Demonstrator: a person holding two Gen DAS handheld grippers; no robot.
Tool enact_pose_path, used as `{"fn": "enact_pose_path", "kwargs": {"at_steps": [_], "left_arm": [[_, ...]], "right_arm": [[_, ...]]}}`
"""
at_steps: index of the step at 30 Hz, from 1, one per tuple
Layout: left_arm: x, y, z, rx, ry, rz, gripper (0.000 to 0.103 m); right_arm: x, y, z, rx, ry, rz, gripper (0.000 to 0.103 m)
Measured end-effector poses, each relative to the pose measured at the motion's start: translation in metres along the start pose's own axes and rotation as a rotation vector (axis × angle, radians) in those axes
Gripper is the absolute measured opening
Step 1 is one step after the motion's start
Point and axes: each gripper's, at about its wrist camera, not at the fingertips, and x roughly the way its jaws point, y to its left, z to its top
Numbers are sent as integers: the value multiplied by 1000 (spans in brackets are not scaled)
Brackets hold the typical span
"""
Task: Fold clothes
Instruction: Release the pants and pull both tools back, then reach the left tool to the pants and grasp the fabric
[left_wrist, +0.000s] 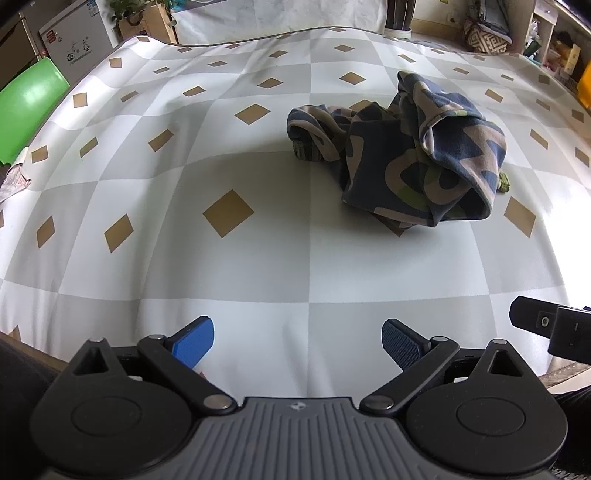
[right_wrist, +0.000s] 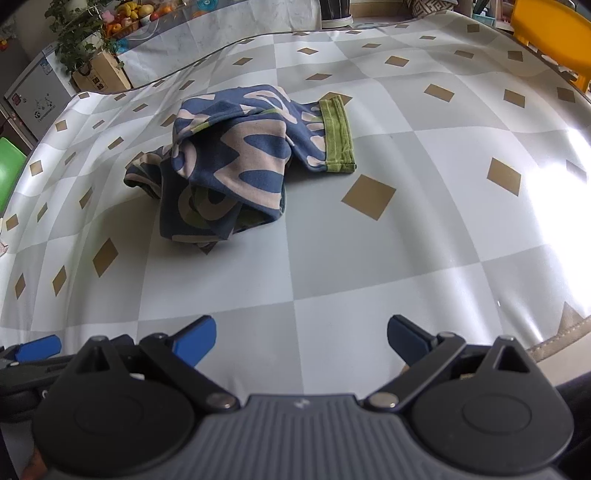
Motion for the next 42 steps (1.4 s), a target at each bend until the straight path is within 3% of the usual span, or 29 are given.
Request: {"fn": "enact_pose_path", "kwargs": {"at_steps": [14,27,35,42], "left_arm": [[-12,-9,-5,51,-58,37,98],[-17,-8,-5,24,-64,27,98],[-18,-2,2,-41,-48,-35,98],[-21,-15,24,24,-73,-59,98]], "right_arm": [[-3,1,3,12,-30,34,99],[-10,-7,5,56,-57,69,96],[-13,-13,9,93,-63,98,91],[-11,-14,28,69,-49,75,88]]}}
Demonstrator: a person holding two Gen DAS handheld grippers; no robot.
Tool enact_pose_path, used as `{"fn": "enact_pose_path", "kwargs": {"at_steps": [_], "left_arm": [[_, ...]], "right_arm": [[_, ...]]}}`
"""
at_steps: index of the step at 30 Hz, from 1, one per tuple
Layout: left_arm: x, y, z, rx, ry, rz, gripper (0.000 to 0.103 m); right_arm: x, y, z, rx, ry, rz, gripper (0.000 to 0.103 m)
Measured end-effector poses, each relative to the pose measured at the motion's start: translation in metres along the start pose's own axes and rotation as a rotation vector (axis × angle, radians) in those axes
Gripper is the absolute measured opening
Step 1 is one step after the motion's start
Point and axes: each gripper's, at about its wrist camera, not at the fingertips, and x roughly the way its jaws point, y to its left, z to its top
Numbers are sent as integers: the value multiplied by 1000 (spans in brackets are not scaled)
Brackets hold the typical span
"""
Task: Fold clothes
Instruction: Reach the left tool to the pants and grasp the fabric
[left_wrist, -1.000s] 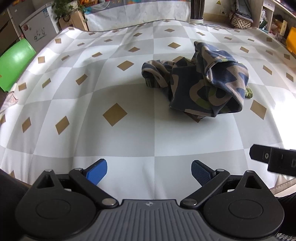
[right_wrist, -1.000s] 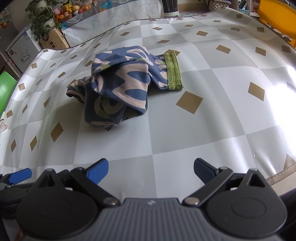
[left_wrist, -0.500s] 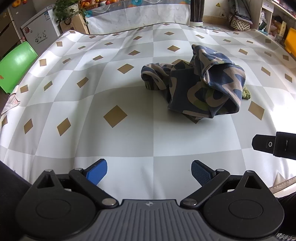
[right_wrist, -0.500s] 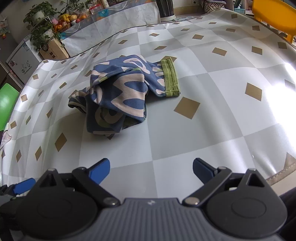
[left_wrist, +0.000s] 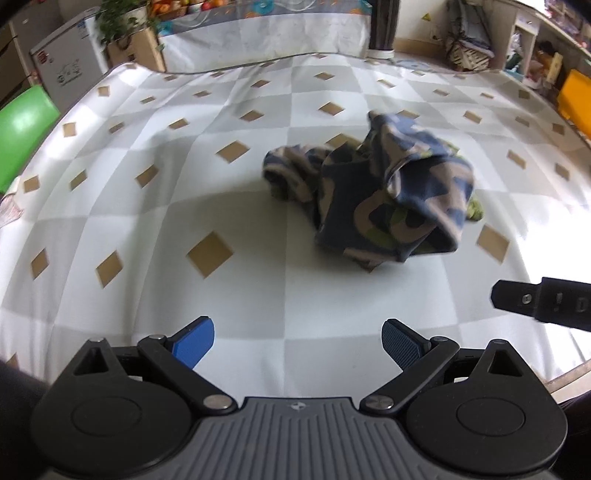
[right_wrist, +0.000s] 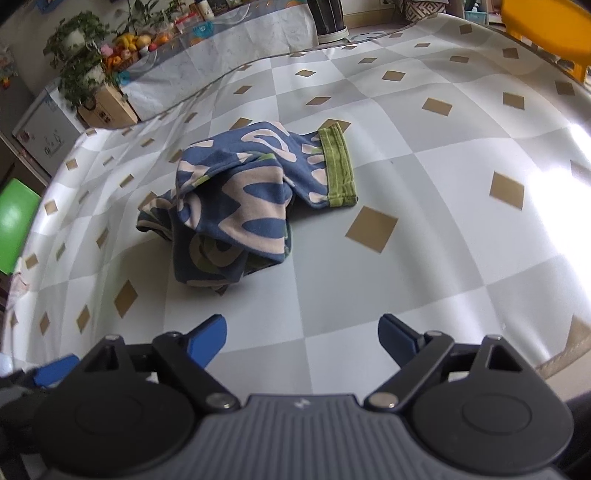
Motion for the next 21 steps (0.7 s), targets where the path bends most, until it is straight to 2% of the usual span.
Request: {"fn": "enact_pose_path", "kwargs": {"at_steps": [5,11,16,21], "left_arm": [[-2,1,25,-9,-18,-58,98],[7,3,55,24,-17,-59,98],[15,7,75,21,-4,-87,97],[21,0,94,39,-9,-122,97]], "right_arm": [[4,4,26,-55,7,-2,87],[10,3,60,-95,12,34,80],[21,6,84,-166,27,43,80],[31,-4,109,-142,22,34,79]]}}
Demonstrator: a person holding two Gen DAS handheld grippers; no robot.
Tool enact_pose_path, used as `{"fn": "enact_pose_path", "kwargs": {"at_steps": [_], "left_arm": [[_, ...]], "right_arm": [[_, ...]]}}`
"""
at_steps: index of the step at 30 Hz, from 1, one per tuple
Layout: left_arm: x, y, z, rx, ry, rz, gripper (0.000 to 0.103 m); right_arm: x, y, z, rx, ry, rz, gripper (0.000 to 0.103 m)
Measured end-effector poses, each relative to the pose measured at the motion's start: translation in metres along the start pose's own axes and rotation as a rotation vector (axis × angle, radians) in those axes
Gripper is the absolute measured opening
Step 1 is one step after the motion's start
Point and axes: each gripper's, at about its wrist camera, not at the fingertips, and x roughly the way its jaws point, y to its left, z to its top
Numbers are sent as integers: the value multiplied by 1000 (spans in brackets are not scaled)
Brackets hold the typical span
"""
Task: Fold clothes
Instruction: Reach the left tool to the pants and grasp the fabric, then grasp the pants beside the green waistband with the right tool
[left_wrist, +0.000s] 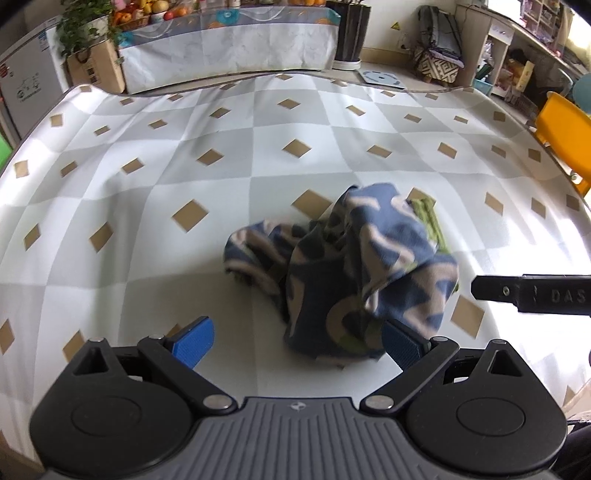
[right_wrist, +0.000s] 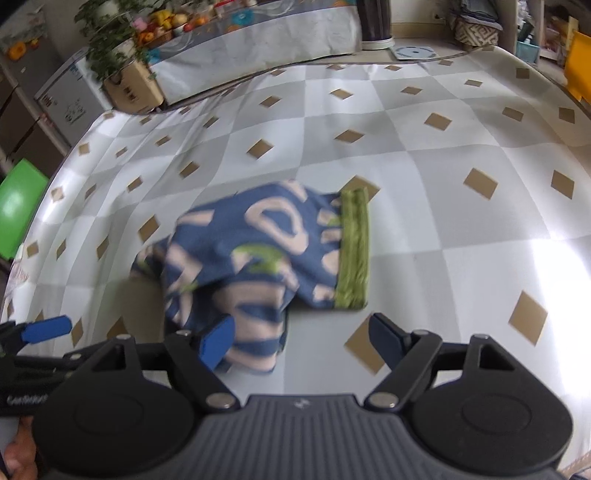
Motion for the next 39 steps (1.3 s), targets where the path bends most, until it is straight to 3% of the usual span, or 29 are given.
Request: {"fn": "enact_pose_path", "kwargs": {"at_steps": [3,10,16,21,34,39], "left_arm": [[8,-5,10,11,10,-29,97],[31,-15,22,33,17,-60,97],[55,-6,22,-42,56,-10,97],[68,1,17,-61,97,23,98],[78,23,14,-156,147,-25,98],[70,31,18,-200,130,-72,98]], "right_arm": [[8,-12,10,48,1,-8,80],[30,-26,23,182,29,71,82],[41,-14,35,177,14,129,83],[51,4,41,105,12,126,84],[85,25,44,119,39,135,84],[87,28,45,110,35,160,61]]}}
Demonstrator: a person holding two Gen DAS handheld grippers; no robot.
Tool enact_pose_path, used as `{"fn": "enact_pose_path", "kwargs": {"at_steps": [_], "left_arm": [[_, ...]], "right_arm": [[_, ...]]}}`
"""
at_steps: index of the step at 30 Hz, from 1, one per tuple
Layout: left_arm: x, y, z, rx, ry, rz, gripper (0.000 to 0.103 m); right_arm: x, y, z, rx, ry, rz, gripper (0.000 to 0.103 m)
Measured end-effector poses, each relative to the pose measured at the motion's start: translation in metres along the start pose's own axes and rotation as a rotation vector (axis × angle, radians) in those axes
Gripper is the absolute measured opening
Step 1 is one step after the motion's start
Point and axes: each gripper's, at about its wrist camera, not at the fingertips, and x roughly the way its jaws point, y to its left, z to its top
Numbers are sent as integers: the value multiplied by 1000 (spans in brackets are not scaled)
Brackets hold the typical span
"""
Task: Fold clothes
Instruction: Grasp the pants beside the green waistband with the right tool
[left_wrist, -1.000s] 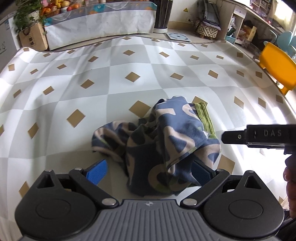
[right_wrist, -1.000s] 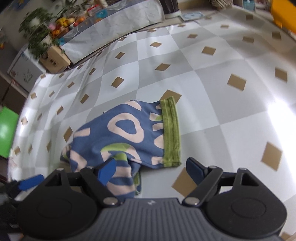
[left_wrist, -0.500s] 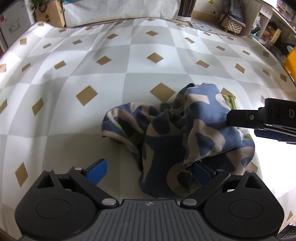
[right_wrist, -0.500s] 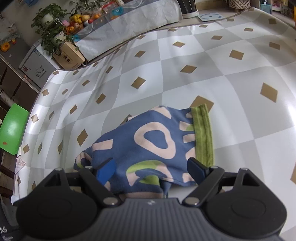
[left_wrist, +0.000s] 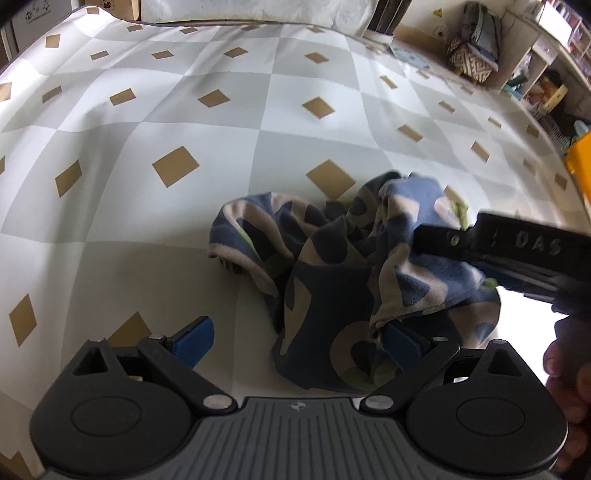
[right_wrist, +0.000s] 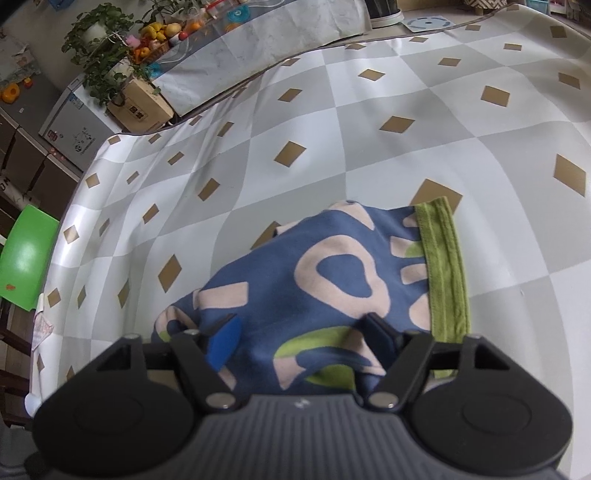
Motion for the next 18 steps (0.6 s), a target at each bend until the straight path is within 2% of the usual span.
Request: {"fn": "enact_pose_path", "kwargs": {"at_steps": [6,14,18], "left_arm": [[-5,11,7,-47,-20,-11,98],[-17,25,16,-116,-100,-6,97],[-12,25,19,-125,-87,-5,97]], "right_arm": [[-3,3,0,-48,-8,19,33],[-14,1,3,-79,-42,17,13],[-24,-1,6,-96,-81,13,6]]}}
